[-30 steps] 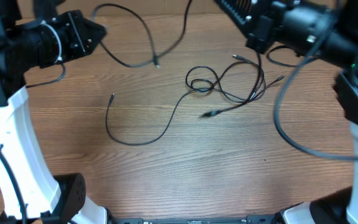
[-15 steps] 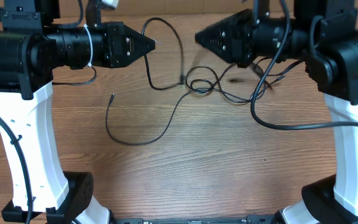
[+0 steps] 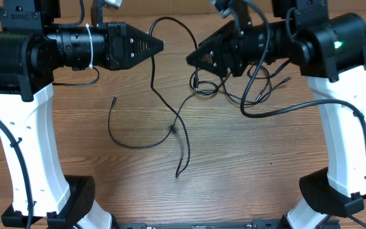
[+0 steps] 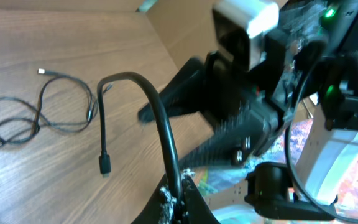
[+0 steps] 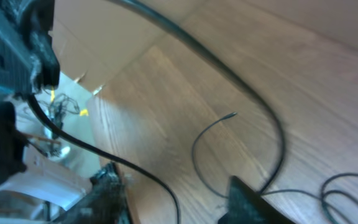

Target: Untangle cables

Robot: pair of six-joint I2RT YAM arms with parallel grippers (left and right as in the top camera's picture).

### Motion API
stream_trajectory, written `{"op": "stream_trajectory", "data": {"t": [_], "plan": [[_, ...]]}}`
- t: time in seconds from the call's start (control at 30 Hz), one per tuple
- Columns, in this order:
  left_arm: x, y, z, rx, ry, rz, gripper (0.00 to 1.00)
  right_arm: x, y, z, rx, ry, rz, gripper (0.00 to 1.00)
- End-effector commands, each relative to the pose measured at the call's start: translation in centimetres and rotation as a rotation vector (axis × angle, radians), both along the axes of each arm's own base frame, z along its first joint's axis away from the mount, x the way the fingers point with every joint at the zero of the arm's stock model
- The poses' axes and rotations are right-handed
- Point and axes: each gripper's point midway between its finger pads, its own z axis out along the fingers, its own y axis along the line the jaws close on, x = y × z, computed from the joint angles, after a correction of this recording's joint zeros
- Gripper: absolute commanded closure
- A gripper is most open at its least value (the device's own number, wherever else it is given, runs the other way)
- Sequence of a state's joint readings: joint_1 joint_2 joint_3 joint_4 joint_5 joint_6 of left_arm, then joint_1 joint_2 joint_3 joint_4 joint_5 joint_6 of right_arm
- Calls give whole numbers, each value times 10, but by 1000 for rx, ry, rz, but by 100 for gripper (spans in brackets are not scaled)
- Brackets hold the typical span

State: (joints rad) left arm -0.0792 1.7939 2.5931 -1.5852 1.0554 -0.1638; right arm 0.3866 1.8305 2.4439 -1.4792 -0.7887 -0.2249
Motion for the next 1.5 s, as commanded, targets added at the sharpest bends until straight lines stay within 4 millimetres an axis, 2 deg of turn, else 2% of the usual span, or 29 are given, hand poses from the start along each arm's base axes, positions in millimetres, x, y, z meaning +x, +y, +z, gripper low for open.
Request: {"op": "stream_trajectory", "data": {"t": [0.0,0.17,0.37,0.47,0.63,0.8,0.97,1.1,1.13,1.17,1.2,1.23,1.47], "plan": [[0,-4,11,-52,24,0,96,-20,16,3,3,-60,111,39],[11,-6,26,-122,84,55,96,-34,31,3,0,-102,184,35],[28,-2,40,-185,144,153,96,-39,36,4,2,-106,204,34],[27,-5,47,-226,195,157,96,-39,36,3,-2,-120,210,33],[23,-5,49,-254,264,176,96,-29,35,4,-21,-192,199,29],[32,1,49,-292,369,283,96,-18,38,10,-8,-259,191,28],[35,1,67,-387,455,315,96,-9,44,7,0,-266,194,28],[39,1,86,-455,456,321,96,-5,49,3,11,-253,209,28],[39,1,90,-469,448,322,96,-4,50,2,13,-256,209,30],[40,1,94,-481,440,323,96,-3,51,2,16,-258,210,39],[40,1,99,-492,427,321,96,-2,52,3,22,-263,213,77],[40,2,103,-499,411,317,96,-2,53,4,26,-268,215,96],[53,30,106,-504,341,382,96,1,44,4,39,-233,201,96]]}}
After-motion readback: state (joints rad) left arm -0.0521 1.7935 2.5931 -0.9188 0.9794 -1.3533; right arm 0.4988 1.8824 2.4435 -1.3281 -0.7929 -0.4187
